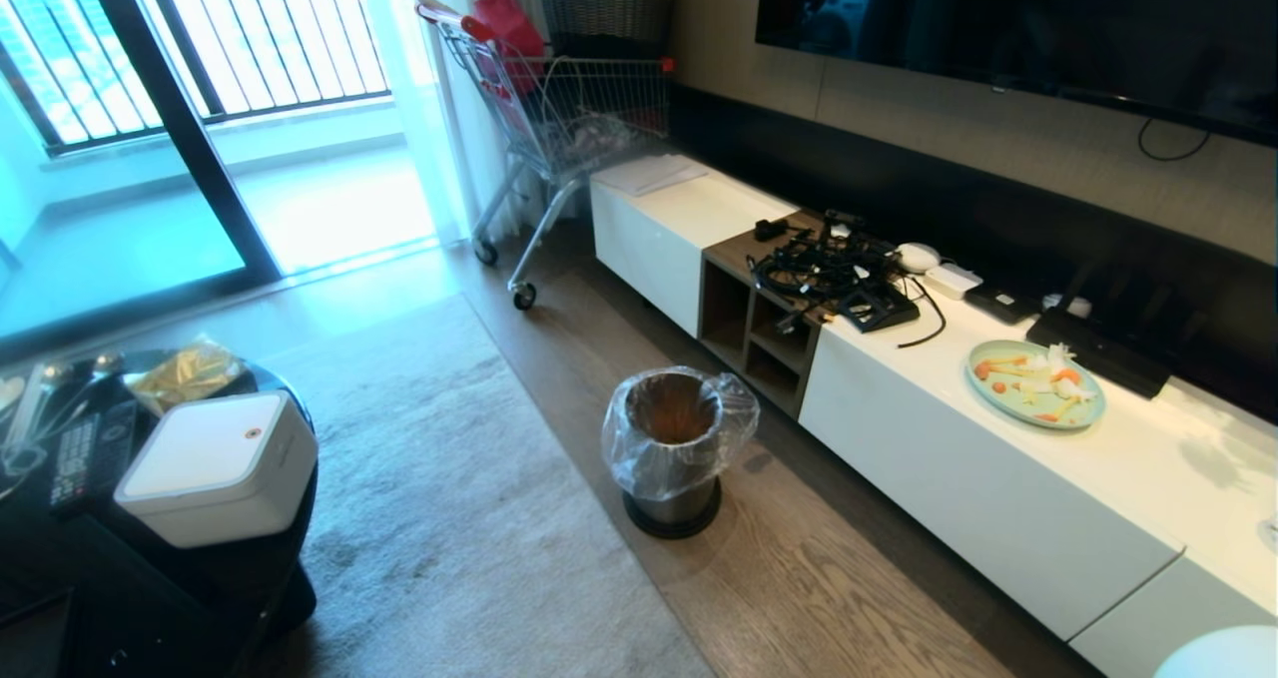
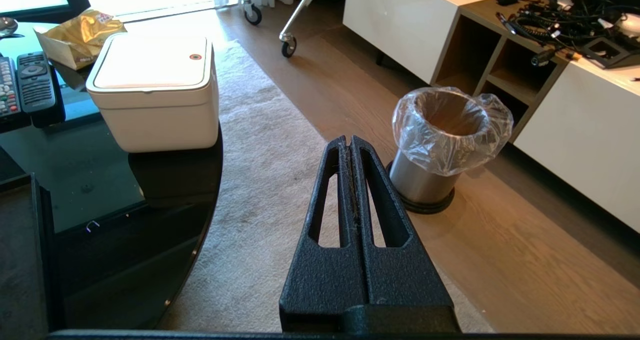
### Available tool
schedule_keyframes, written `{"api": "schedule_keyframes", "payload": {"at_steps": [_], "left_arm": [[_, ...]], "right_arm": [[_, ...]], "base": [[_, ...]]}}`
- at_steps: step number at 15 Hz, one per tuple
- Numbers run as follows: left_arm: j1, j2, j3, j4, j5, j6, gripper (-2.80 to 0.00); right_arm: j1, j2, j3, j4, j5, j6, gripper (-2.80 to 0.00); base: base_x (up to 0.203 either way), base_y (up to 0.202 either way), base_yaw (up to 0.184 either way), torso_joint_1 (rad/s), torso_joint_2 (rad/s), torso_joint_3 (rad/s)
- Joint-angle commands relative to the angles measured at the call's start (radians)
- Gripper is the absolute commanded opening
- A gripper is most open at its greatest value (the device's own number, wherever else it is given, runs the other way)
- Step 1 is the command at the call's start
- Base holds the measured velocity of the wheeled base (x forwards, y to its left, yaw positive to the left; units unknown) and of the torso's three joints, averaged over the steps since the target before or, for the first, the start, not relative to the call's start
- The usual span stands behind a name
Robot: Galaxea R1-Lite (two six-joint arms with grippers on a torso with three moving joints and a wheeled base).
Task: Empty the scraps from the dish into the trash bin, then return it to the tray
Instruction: Put the bowl back to the table
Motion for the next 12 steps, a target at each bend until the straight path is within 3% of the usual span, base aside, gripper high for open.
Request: {"api": "schedule_keyframes", "payload": {"at_steps": [1, 12], "left_arm": [[0.0, 0.0, 0.0, 0.0, 0.001, -0.001, -2.8], [0.0, 0.0, 0.0, 0.0, 0.001, -0.001, -2.8]], "right_arm": [[0.0, 0.001, 0.0, 0.0, 0.0, 0.0, -2.8], [0.0, 0.001, 0.0, 0.001, 0.0, -0.001, -2.8]], "base": [[0.0, 0.0, 0.0, 0.0, 0.0, 0.0], [0.0, 0.0, 0.0, 0.0, 0.0, 0.0]]}}
